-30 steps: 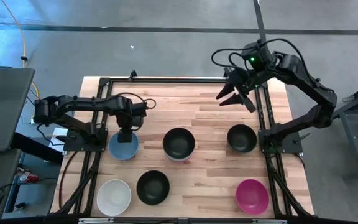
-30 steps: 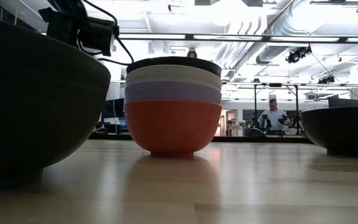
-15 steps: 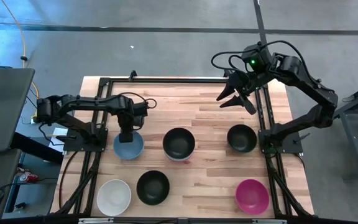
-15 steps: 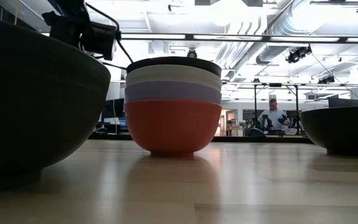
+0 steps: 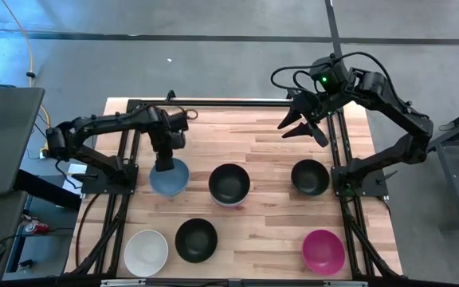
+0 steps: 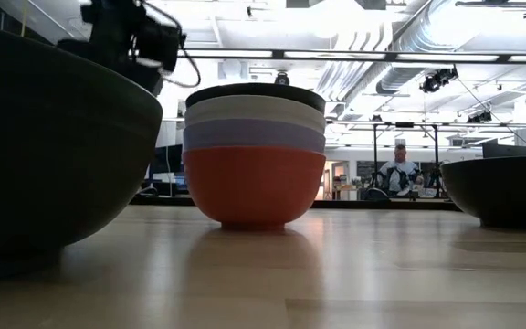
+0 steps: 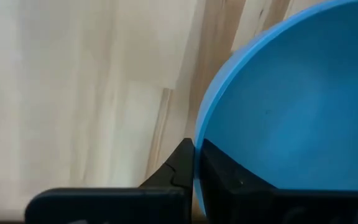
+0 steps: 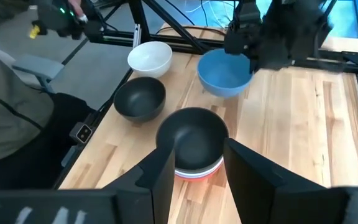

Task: Nest bowls inside each other
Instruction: Stack the blue bowl on the black bowl

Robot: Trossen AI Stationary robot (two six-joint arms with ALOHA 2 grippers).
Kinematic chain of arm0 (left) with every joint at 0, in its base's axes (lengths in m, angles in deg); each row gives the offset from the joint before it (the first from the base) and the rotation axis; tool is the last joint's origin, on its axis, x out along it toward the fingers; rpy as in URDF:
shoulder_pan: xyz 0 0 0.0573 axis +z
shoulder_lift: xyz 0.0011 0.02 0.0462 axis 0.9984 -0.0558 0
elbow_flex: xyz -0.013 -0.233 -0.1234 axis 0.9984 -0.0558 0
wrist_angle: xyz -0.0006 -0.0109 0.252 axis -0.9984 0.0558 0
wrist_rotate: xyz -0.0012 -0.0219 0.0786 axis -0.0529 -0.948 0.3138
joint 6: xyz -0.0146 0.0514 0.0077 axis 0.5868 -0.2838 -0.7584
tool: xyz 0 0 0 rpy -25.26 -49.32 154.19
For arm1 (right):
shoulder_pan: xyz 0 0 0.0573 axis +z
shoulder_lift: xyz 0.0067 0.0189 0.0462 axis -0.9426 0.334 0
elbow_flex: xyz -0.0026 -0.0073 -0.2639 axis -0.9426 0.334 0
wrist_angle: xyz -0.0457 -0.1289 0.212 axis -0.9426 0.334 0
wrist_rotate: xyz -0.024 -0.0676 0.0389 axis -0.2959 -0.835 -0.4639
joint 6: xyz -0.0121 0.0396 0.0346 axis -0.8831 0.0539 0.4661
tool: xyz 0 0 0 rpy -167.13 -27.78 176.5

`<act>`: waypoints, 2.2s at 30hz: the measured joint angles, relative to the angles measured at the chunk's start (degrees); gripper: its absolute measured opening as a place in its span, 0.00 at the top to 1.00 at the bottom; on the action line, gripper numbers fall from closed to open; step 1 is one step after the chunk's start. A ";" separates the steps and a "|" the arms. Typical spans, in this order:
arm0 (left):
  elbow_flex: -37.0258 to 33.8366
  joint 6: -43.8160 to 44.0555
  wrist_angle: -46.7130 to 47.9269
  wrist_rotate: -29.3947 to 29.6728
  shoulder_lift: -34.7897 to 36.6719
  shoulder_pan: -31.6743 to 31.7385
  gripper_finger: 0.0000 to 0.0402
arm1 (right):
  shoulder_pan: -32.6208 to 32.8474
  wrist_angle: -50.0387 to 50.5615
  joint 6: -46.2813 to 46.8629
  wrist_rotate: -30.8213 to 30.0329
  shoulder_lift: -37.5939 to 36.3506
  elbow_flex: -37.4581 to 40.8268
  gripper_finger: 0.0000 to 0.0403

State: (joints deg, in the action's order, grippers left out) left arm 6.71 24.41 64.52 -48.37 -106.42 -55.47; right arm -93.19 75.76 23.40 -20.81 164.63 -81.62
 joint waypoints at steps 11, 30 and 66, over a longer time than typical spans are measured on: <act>23.06 2.40 6.79 0.19 -1.53 -2.39 1.00 | -0.17 2.38 -0.48 -6.00 -0.08 0.00 0.68; 60.79 -1.75 15.33 -0.20 -33.27 -12.06 1.00 | -0.13 4.16 0.17 -7.01 -3.25 0.00 0.68; 76.19 -4.04 18.36 -2.97 -51.23 -15.30 1.00 | -0.13 4.76 -0.87 -7.05 -3.32 0.11 0.68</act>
State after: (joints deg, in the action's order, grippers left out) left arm 82.89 20.37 82.88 -51.33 -157.66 -70.77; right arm -93.32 80.52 22.53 -27.86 161.30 -81.51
